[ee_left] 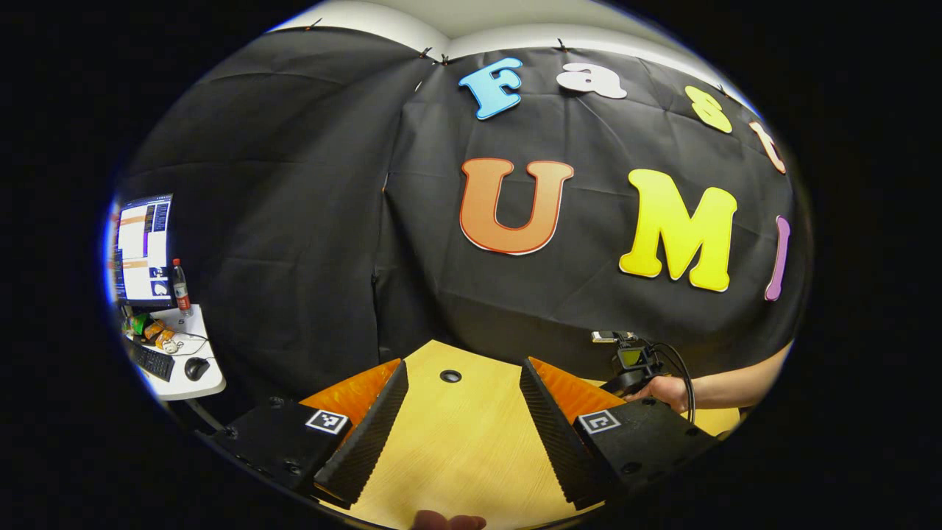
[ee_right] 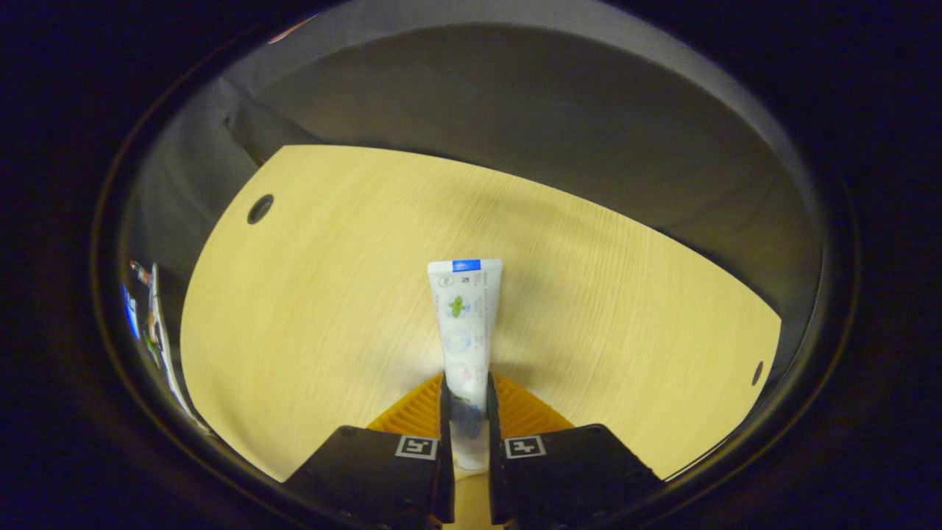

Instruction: Put the toothbrush and toothpaste on the desktop into the cup, then pick up the cup and place it on the coaster on the desktop.

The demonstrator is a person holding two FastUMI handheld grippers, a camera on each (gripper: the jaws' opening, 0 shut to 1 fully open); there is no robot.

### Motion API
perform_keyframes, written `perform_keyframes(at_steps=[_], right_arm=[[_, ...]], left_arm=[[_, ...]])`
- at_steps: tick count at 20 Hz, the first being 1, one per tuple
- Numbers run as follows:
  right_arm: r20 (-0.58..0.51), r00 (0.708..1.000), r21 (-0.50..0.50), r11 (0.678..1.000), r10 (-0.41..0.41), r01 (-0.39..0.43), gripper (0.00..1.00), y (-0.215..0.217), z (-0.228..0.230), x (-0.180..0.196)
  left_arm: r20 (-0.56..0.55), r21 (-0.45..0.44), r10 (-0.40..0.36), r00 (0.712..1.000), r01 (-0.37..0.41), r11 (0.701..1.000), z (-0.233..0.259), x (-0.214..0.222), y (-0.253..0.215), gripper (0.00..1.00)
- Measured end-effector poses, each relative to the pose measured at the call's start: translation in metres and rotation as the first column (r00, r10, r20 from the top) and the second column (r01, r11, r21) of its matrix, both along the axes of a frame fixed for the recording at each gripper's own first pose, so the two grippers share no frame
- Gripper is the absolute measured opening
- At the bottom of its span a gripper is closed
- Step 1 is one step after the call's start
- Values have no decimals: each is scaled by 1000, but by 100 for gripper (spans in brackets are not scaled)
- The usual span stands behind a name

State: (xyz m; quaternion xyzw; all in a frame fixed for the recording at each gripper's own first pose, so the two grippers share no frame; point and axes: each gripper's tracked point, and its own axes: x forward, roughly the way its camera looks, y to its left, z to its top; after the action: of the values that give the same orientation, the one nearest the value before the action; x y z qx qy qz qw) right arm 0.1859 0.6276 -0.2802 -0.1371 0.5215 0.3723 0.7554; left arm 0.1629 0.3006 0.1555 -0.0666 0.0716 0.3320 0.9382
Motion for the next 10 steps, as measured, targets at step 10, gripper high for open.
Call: perform_keyframes(at_steps=[10], right_arm=[[114, 993, 438, 899, -41, -13, 18, -46, 62, 19]], left_arm=[[-10, 92, -149, 989, 149, 985, 15, 37, -50, 96]])
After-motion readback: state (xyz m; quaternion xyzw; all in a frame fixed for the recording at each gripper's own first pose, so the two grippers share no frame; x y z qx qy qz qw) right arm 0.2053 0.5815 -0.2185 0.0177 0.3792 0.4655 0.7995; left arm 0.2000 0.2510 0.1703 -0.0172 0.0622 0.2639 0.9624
